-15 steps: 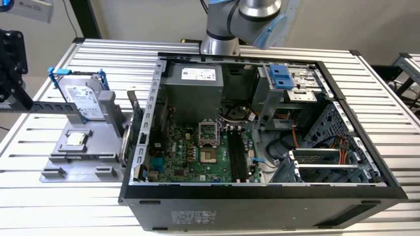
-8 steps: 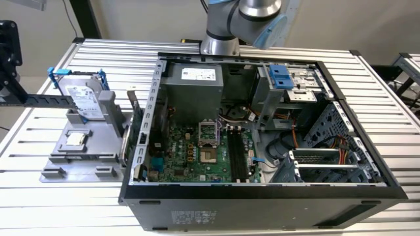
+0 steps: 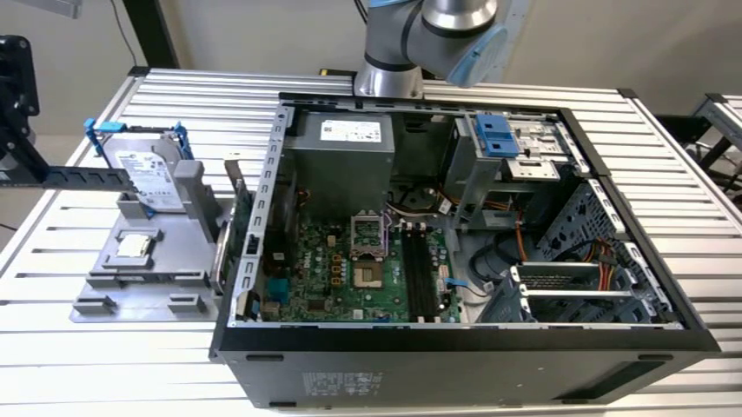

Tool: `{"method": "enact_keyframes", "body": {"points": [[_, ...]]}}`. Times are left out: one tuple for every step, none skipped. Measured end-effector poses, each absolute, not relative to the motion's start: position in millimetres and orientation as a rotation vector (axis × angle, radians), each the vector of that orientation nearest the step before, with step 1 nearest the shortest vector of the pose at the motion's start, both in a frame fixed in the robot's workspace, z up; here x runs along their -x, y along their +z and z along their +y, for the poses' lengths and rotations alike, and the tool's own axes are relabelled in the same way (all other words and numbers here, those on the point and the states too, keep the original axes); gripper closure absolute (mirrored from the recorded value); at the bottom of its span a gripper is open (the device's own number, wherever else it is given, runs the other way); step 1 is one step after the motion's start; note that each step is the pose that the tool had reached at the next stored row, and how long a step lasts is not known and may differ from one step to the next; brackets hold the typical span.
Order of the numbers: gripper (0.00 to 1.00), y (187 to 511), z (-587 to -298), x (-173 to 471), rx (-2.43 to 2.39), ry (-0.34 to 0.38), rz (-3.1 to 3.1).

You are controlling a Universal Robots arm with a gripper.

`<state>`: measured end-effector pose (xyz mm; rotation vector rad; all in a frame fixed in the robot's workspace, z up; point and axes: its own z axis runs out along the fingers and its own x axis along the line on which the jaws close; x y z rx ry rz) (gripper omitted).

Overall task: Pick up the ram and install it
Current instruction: 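Pick up the ram and move it above insertion slot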

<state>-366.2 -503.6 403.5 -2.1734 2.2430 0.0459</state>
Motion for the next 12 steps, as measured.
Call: {"method": "enact_keyframes", "body": {"points": [[1.0, 404, -504, 366, 2.173, 0.046, 2.243], [1.0, 404, -504, 365, 2.174, 0.046, 2.243], [1.0, 404, -504, 364, 2.173, 0.046, 2.243], [1.0, 404, -504, 363, 2.173, 0.046, 2.243], [1.0, 404, -504, 360, 2.173, 0.046, 2.243], [1.0, 404, -504, 357, 2.173, 0.046, 2.243], [1.0, 404, -504, 355, 2.173, 0.046, 2.243], [1.0, 403, -504, 353, 2.173, 0.046, 2.243], [1.0, 403, -504, 352, 2.173, 0.046, 2.243], [1.0, 403, -504, 352, 2.173, 0.046, 2.243], [1.0, 403, -504, 352, 2.173, 0.046, 2.243], [1.0, 403, -504, 352, 2.173, 0.046, 2.243]]}}
